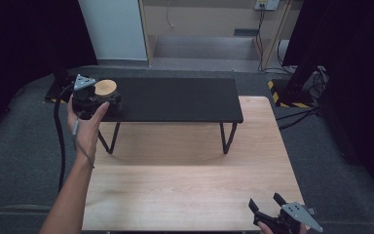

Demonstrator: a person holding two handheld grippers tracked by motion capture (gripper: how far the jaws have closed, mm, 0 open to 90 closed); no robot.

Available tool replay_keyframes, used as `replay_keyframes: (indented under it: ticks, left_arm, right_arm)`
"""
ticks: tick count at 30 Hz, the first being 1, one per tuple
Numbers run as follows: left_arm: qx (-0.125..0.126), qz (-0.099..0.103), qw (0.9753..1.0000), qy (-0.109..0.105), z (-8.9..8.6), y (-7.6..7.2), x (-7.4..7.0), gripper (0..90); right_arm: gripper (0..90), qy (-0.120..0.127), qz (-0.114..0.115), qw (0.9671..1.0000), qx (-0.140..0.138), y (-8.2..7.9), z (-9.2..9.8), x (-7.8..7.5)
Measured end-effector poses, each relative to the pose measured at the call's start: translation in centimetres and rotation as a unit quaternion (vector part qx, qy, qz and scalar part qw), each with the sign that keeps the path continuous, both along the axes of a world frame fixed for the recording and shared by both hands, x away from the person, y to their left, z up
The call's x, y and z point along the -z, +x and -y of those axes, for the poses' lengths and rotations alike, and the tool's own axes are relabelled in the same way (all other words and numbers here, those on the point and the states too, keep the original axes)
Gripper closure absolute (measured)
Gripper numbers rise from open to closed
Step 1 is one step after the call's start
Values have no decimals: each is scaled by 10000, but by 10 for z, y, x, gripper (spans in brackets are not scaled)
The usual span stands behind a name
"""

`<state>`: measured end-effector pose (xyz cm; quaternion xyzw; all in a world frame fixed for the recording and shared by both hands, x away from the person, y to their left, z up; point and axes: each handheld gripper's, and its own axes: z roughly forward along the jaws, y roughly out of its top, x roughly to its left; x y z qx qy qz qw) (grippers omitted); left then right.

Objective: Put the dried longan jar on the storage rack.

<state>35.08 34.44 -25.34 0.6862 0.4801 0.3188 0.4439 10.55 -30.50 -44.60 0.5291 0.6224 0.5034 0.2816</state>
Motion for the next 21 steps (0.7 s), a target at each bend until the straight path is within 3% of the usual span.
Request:
replay_keyframes:
  ticks: [4,21]
  left_arm:
    - [-49,158,9998,123,3,-11,4,45]
    - [-57,647,9978,-144,-7,-72,21,27]
  right_arm:
    - [45,7,11,10000,-38,2,-1,0]
    - [43,7,57,9999,-133,6,-6,-2]
